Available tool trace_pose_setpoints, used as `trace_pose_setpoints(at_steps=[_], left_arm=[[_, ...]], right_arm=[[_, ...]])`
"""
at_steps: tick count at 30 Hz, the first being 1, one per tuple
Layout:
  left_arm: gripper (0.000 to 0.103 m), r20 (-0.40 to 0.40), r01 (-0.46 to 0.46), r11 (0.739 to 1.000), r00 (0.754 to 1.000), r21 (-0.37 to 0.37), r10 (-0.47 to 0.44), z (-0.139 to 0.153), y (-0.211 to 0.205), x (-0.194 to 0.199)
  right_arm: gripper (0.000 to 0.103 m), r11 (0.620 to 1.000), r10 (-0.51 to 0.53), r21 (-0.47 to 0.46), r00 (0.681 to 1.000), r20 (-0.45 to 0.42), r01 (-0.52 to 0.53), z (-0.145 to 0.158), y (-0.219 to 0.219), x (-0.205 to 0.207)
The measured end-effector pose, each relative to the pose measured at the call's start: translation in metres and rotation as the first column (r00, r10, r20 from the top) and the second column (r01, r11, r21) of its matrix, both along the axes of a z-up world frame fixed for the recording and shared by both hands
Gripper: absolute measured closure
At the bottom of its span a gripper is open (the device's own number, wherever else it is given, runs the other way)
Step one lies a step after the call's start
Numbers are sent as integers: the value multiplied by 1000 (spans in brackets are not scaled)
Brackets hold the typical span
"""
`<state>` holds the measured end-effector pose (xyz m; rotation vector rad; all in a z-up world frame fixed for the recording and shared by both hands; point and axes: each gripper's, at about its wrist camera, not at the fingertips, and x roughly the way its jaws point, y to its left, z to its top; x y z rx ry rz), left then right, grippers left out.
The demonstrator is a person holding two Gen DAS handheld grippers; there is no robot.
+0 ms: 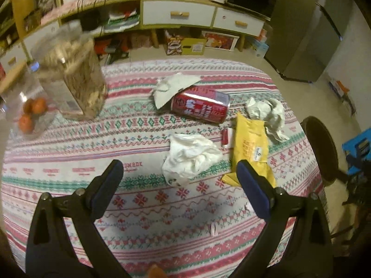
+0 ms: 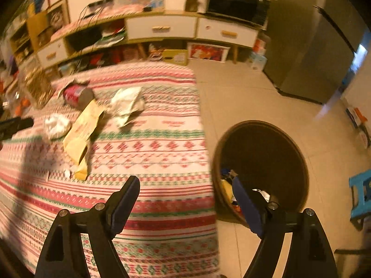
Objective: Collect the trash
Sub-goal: 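Grasp the crumpled white tissue with the left gripper, then lift the white tissue with the left gripper while the right gripper grasps the yellow packet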
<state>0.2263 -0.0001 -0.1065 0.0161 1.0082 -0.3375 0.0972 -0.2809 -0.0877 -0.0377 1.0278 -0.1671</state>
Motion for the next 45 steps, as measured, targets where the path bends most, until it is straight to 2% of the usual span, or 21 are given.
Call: trace_pose_setpoints(at_steps=[3, 8, 14, 18, 22, 31, 37, 45], left_arm=[[5, -49, 16, 999, 999, -34, -18, -15, -6, 8], [9, -26, 104, 994, 994, -16, -104, -32, -28, 11], [33, -27, 150, 988, 988, 28, -149, -50, -40, 15], [70, -32, 146, 989, 989, 6, -146, -49, -38, 17], [90, -44, 125, 992, 991, -33, -126, -41, -29, 17], [95, -18, 126, 991, 992, -49, -127, -11, -19, 8], [95, 29, 141, 990, 990, -1, -141, 5, -11, 0], [95, 31, 105, 993, 994, -59, -103, 15, 24, -5]], right_arm=[[19, 1000, 22, -6, 1000, -19, -22, -7, 12, 10], [19, 999, 39, -11, 999, -34, -39, -12, 22, 18], [19, 1000, 23, 1, 999, -43, -23, -16, 17, 20], [19, 1000, 10, -8, 998, -58, -10, -22, 12, 23], [19, 1000, 5, -5, 998, -58, -5, -23, 13, 27], [19, 998, 63, 24, 997, -44, -62, -20, 51, 47], [19, 990, 108, 95, 993, -44, -103, -26, 84, 66], [19, 973, 113, 209, 992, -63, -97, -43, 114, 91]])
